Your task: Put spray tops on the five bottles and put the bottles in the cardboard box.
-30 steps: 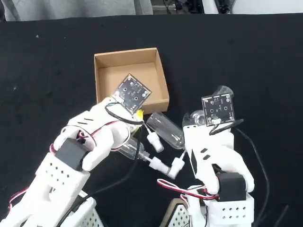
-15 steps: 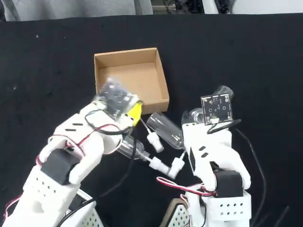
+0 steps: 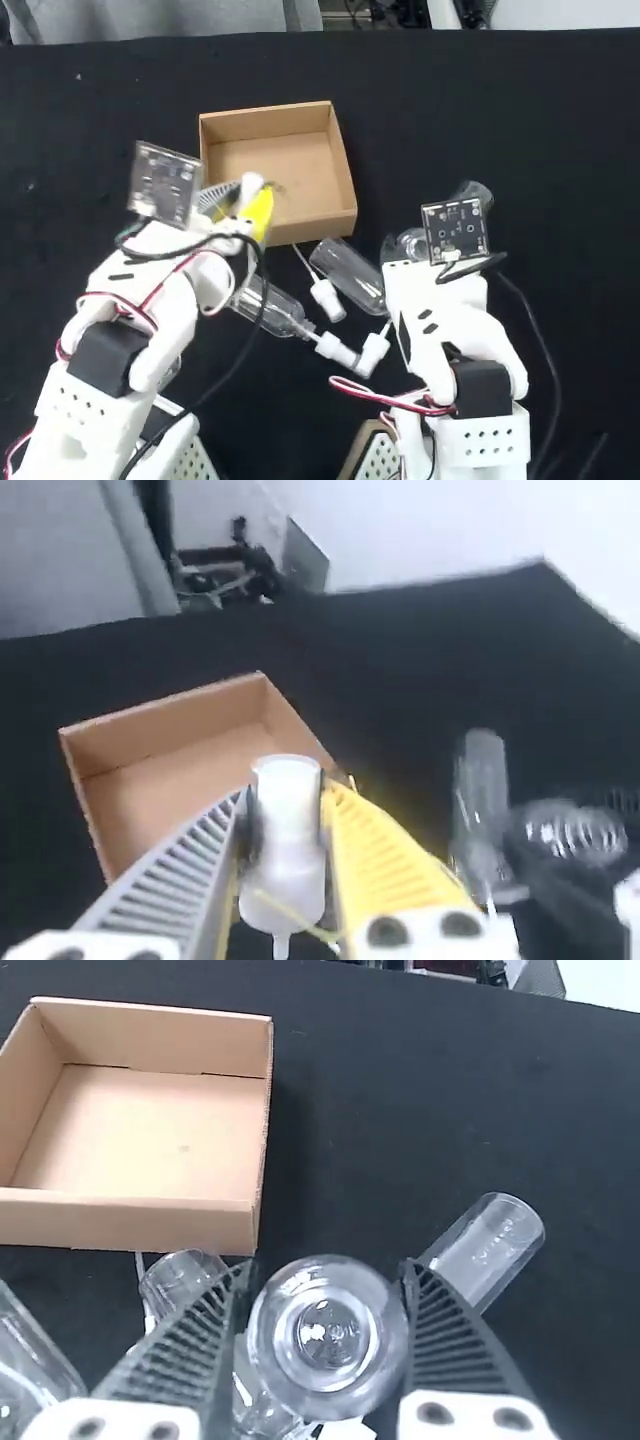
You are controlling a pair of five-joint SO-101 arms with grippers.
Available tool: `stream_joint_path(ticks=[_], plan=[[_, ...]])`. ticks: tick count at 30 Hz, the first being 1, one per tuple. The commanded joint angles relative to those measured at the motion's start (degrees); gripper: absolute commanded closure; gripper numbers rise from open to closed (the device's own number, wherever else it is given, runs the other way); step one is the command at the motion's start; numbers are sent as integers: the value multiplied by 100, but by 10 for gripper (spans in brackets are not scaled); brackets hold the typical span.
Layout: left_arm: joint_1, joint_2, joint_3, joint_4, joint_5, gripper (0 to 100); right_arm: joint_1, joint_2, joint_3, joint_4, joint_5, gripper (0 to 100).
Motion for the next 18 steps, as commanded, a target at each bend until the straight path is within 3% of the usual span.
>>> stream_joint_path(ticks=[1, 10, 18], plan=[[-444, -123, -40, -308, 448, 971, -105, -75, -4, -176, -53, 864], [-954, -123, -40, -343, 1415, 971, -123, -75, -4, -176, -53, 864], [-1341, -123, -40, -343, 2048, 971, -624, -66, 303, -466, -53, 864]])
